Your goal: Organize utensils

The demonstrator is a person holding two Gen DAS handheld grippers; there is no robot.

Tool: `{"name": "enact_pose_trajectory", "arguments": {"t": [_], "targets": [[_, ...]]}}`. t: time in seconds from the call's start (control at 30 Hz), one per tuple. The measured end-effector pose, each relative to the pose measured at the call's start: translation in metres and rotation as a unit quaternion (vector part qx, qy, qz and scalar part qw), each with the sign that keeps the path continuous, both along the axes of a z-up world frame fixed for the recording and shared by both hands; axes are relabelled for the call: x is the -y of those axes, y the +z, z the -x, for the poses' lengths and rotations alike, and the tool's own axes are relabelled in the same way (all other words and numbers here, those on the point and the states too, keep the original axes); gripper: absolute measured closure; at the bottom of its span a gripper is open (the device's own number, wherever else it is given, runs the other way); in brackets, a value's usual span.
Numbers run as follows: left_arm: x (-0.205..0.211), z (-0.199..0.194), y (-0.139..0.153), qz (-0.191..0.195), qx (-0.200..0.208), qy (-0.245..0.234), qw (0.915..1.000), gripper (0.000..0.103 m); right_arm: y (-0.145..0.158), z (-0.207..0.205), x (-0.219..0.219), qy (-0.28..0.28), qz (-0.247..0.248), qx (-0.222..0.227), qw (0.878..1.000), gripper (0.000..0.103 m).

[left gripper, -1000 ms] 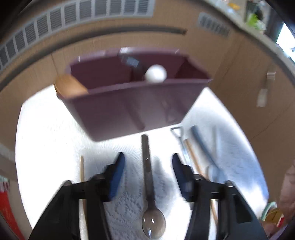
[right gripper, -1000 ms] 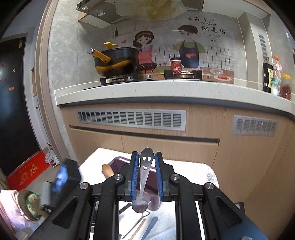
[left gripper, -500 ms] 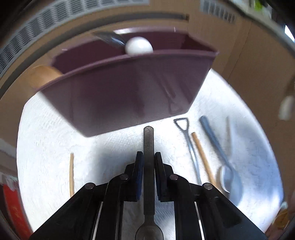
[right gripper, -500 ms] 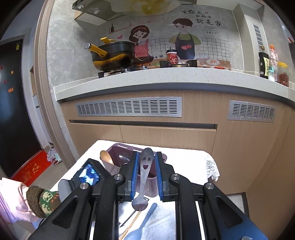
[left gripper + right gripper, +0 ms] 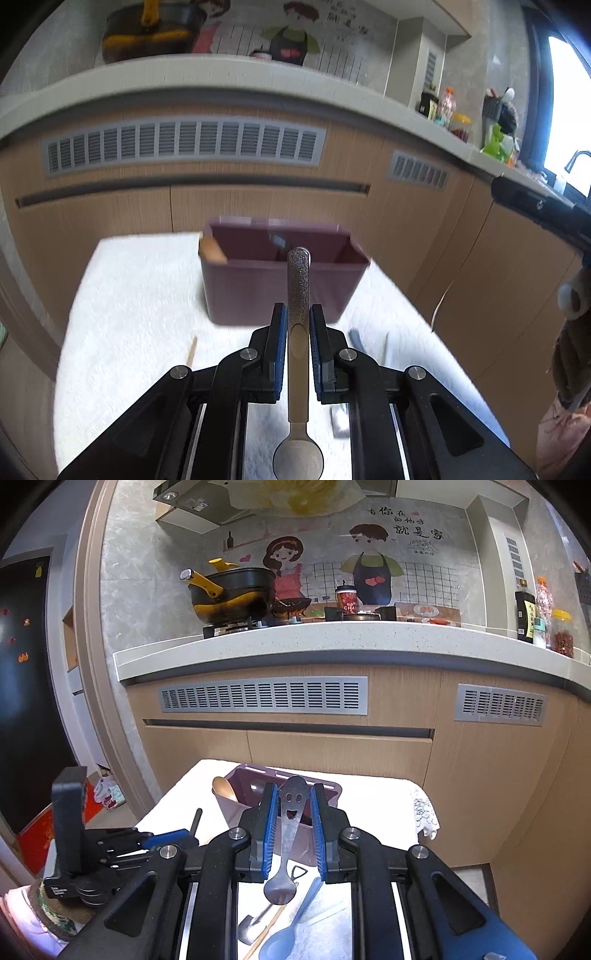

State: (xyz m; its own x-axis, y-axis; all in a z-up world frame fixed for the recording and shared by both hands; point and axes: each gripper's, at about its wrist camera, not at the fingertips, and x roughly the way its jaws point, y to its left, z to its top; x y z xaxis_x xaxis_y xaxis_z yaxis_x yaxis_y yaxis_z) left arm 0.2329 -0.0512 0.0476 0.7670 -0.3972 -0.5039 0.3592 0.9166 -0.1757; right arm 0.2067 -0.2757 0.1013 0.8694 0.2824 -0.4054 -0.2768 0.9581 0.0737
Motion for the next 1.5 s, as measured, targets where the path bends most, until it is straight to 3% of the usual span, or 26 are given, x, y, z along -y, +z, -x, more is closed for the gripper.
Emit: {"name": "enact_pose_trajectory", "arguments": {"t": [0.1, 0.27, 0.4, 0.6, 0.9, 1.1, 1.23, 1.37, 1.43, 1.5], "targets": [[-0.003, -0.005, 0.037, 0.013, 0.045, 0.003, 0.9989, 0.09, 0.013, -0.003, -0.004, -0.006, 0.005, 0.016, 1.0, 0.087], [-0.002, -0.034, 0.104, 0.03, 0.145, 0.008, 0.9889, 0.09, 0.048, -0.022, -0.016, -0.005, 0.017, 0.067, 0.998, 0.087], [0.006, -0.069, 0.12, 0.032, 0.175, 0.015, 0.984, 0.09, 0.058, -0.048, -0.024, -0.005, 0.025, 0.078, 0.997, 0.087], [0.015, -0.117, 0.108, 0.029, 0.166, 0.026, 0.9854, 0.09, 0.038, -0.093, -0.031, -0.003, 0.035, 0.041, 0.999, 0.087], [0.012, -0.153, 0.059, 0.045, 0.163, 0.056, 0.984, 0.09, -0.005, -0.138, -0.037, -0.005, 0.046, -0.008, 0.999, 0.087], [0.009, -0.163, 0.025, 0.038, 0.115, 0.045, 0.9916, 0.088, -0.031, -0.147, -0.045, 0.013, 0.053, -0.047, 0.997, 0.084], [-0.009, -0.156, 0.025, 0.056, 0.091, 0.055, 0.9928, 0.074, -0.042, -0.143, -0.046, 0.013, 0.06, -0.059, 0.996, 0.061], [-0.031, -0.134, 0.035, 0.056, 0.087, 0.077, 0.9917, 0.054, -0.039, -0.125, -0.04, 0.002, 0.066, -0.05, 0.997, 0.055], [-0.042, -0.122, 0.033, 0.052, 0.072, 0.087, 0.9922, 0.046, -0.036, -0.112, -0.034, -0.009, 0.067, -0.041, 0.997, 0.038], [-0.051, -0.112, 0.024, 0.037, 0.04, 0.094, 0.9941, 0.045, -0.035, -0.102, -0.03, -0.021, 0.069, -0.03, 0.997, 0.025]]}}
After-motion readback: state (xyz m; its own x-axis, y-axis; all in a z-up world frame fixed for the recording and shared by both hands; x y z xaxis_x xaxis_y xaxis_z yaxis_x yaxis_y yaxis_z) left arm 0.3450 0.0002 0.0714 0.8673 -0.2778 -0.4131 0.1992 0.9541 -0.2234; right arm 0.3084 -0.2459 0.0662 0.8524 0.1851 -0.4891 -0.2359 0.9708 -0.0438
